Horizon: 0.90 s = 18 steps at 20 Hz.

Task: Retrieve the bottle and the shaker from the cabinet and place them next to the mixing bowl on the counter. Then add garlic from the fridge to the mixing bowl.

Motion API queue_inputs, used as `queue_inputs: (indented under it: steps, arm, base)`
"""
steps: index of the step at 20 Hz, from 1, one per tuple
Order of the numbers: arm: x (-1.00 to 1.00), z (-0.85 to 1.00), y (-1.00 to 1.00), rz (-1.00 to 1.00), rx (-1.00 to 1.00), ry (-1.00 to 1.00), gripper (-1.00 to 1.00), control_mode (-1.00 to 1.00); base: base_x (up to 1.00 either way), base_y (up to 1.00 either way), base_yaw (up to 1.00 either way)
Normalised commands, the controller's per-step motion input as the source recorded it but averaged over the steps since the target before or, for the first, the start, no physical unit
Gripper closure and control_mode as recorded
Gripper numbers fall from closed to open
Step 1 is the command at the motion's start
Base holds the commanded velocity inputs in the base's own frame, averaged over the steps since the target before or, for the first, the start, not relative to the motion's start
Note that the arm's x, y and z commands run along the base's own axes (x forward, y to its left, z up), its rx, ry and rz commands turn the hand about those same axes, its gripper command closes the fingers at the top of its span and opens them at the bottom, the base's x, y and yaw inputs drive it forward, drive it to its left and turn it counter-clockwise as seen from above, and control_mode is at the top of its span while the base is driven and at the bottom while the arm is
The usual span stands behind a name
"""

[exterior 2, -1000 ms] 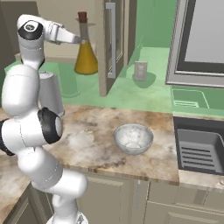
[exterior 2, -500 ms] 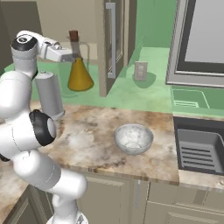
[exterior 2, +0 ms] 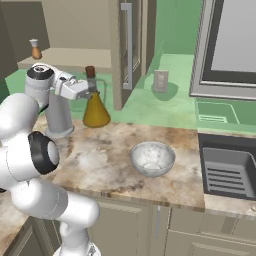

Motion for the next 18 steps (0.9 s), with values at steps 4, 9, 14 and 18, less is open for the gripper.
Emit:
queue_inputs:
  steps: [4, 9, 14, 18]
  arm:
    - [0.0, -0.63, -0.02, 0.01, -0.02, -0.06, 1.0, -1.0]
    - [0.03, -0.68, -0.02, 0.11, -0.06, -0.09, 1.0, -1.0]
    - [0.25, -0.57, 0.0, 0.16, -0.07, -0.03, 1.0, -1.0]
    - [0.33, -0.47, -0.12, 0.1, 0.0, 0.01, 1.0, -1.0]
  base:
    - [0.0, 0.0, 0.0]
    - [0.0, 0.0, 0.0]
    - [0.0, 0.0, 0.0]
    - [0.0, 0.0, 0.0]
